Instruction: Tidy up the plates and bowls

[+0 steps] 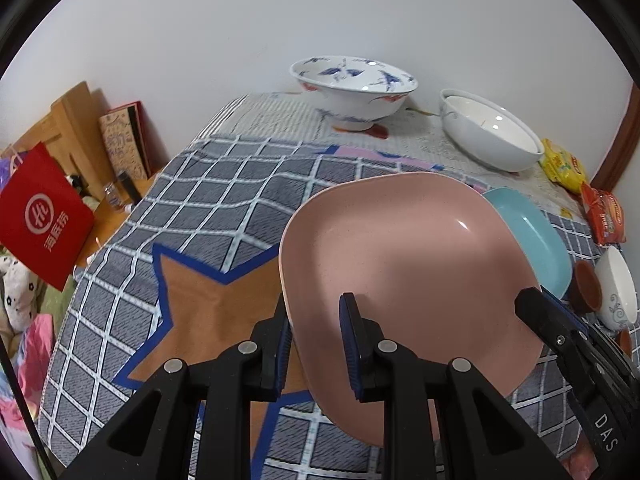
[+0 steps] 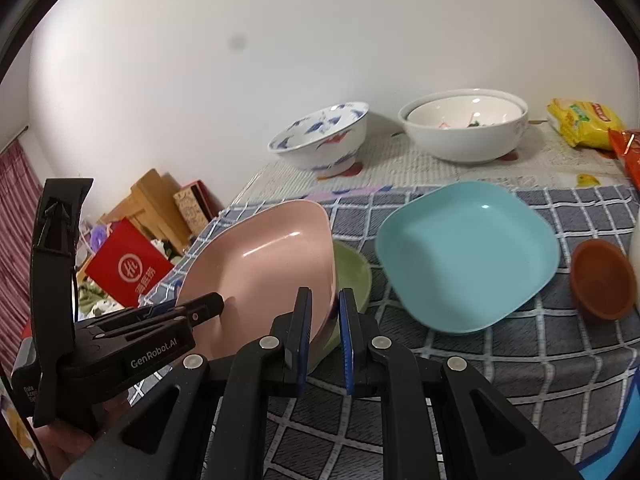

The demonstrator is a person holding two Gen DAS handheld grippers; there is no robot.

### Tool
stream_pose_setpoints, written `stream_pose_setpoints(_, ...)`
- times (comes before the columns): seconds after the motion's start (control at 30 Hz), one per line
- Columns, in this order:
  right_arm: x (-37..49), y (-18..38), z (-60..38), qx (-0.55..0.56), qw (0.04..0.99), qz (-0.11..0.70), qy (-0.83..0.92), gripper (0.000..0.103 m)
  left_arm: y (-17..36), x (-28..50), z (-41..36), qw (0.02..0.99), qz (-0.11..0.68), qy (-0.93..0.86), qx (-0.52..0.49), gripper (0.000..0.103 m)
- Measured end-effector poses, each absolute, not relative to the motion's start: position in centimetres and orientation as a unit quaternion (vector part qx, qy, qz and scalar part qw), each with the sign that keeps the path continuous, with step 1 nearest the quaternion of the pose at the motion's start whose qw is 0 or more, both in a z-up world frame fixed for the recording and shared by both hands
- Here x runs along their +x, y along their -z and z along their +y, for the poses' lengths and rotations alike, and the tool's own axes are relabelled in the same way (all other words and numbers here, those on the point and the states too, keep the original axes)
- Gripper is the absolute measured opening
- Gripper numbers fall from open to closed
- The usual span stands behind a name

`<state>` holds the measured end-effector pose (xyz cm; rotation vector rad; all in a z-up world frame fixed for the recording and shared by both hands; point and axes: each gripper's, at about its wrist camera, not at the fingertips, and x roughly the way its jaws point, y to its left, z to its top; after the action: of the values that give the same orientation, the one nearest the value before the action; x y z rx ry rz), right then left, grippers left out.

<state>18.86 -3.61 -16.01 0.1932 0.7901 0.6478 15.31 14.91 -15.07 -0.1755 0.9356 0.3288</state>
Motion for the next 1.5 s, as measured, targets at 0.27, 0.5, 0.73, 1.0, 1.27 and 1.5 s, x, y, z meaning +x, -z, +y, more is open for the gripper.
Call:
stream_pose_setpoints(0.27, 19.1, 17.0, -2.7, 0.081, 0.858, 0.4, -0.313, 0.016, 16.3, 15.3, 15.5, 0.87, 0.458, -0.158, -0.093, 0.022)
stream_pose_setpoints(0.5, 19.5, 17.2, -2.4, 0.078, 0.864, 0.395, -0.302, 0.017, 16.4, 15.3, 15.4, 0.87, 0.46, -0.149, -0.098, 0.022)
stream_pose_setpoints(0.73, 20.1, 17.6, -2.5, 0.095, 0.86, 0.395, -0.308, 0.027, 16.8, 15.4, 15.1, 0.866, 0.467, -0.15, -0.099, 0.022)
stream_pose_setpoints(1.0, 19.4, 16.9, -3.1, 0.099, 0.871, 0.364, -0.316, 0.049, 16.9, 15.2, 14.9, 0.865, 0.466, -0.165, -0.087, 0.03)
stream_pose_setpoints(1.27, 20.0, 16.4, -5.8, 0.16, 0.859, 0.359, -0.329, 0.057, 17.2, 15.6, 14.9, 0.858, 0.473, -0.178, -0.094, 0.052)
stream_pose_setpoints(1.5, 19.6, 16.6, -5.1, 0.12, 0.863, 0.365, -0.327, 0.057, 15.9, 15.1, 15.1, 0.862, 0.464, -0.183, -0.087, 0.059)
